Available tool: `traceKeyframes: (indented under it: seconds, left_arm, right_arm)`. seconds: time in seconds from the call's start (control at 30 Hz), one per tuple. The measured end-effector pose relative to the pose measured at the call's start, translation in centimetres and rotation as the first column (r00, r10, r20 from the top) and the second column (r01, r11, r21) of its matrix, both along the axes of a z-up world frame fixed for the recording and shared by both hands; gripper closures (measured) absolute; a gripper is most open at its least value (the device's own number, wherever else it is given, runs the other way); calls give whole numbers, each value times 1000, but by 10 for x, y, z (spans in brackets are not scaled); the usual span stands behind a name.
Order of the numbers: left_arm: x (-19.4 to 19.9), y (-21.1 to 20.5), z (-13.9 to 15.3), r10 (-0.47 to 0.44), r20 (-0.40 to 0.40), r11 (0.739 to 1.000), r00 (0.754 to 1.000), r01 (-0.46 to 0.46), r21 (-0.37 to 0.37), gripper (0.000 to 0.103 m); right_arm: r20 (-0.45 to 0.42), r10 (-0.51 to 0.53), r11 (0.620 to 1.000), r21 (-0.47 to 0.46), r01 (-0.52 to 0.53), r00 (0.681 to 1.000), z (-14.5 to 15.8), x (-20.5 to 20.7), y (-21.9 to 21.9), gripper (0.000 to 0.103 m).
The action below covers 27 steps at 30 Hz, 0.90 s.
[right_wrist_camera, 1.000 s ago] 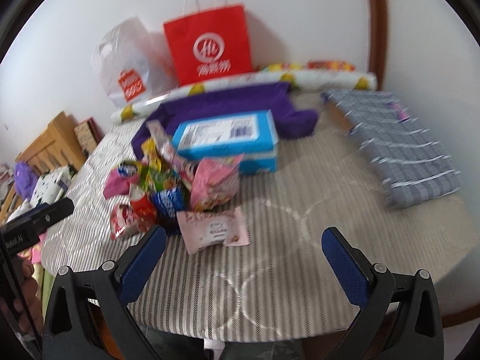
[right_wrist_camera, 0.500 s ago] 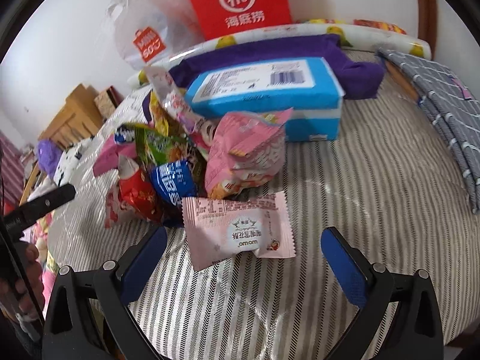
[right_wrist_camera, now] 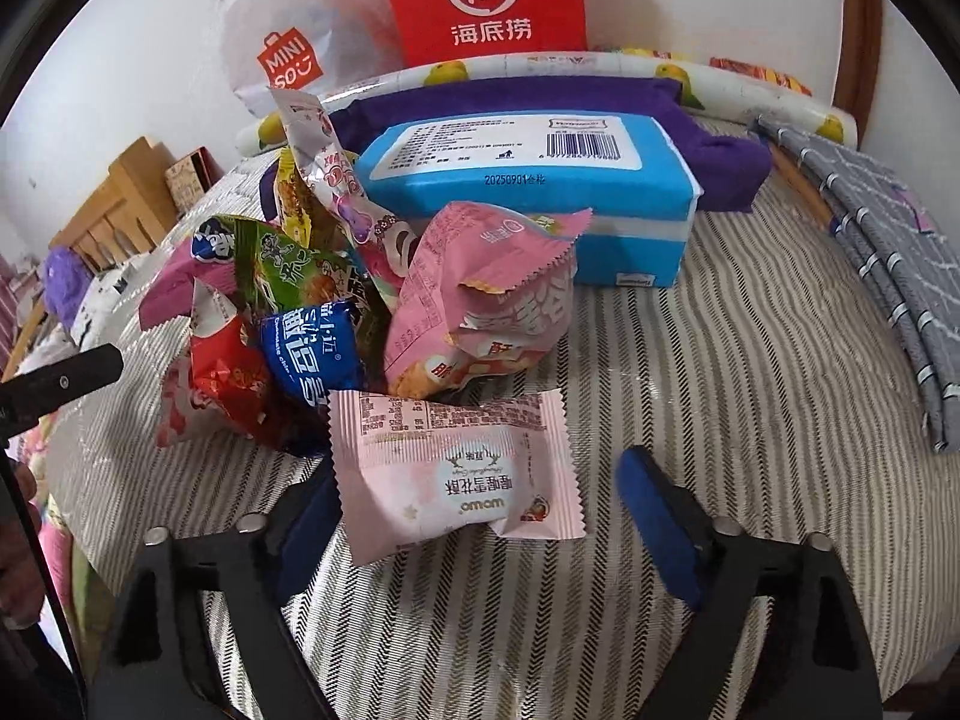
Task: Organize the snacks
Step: 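Grasp the pink omom packet with the right tool while the left tool reaches toward the snack pile, then grasp the pink-yellow chip bag with the left tool while the right tool lifts its packet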
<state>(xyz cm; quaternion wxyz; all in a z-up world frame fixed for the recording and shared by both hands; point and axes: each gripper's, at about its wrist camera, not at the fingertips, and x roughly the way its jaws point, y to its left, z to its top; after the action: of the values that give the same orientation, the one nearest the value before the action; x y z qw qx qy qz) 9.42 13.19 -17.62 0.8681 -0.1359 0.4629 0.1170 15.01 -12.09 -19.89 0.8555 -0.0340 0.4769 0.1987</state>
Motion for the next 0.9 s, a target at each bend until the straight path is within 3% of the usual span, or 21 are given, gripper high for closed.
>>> traceKeyframes:
  seconds: [0.07, 0.23, 0.4, 0.57, 0.9]
  left_arm:
    - [1, 0, -1, 0, -4, 1000, 1000, 0, -3, 1]
    - [0, -3, 0, -10, -1, 1000, 1000, 10, 5, 1]
    - [-3, -5, -1, -21, 8, 1000, 1000, 21, -4, 1]
    - [-1, -12, -4, -45, 8, 999, 999, 45, -7, 1]
    - [15, -30, -20, -89, -12, 995, 996, 89, -36, 2]
  right_arm:
    - [5, 2, 1000, 10, -2, 1000, 2, -1, -1, 32]
    - [15, 15, 1000, 14, -16, 1000, 5, -3, -1, 39]
    - [24, 36, 998, 44, -37, 999, 15, -8, -5, 56]
    - [48, 36, 999, 17, -37, 998, 19, -13, -8, 58]
    - [82, -33, 998, 62, 28, 996, 35, -17, -37, 58]
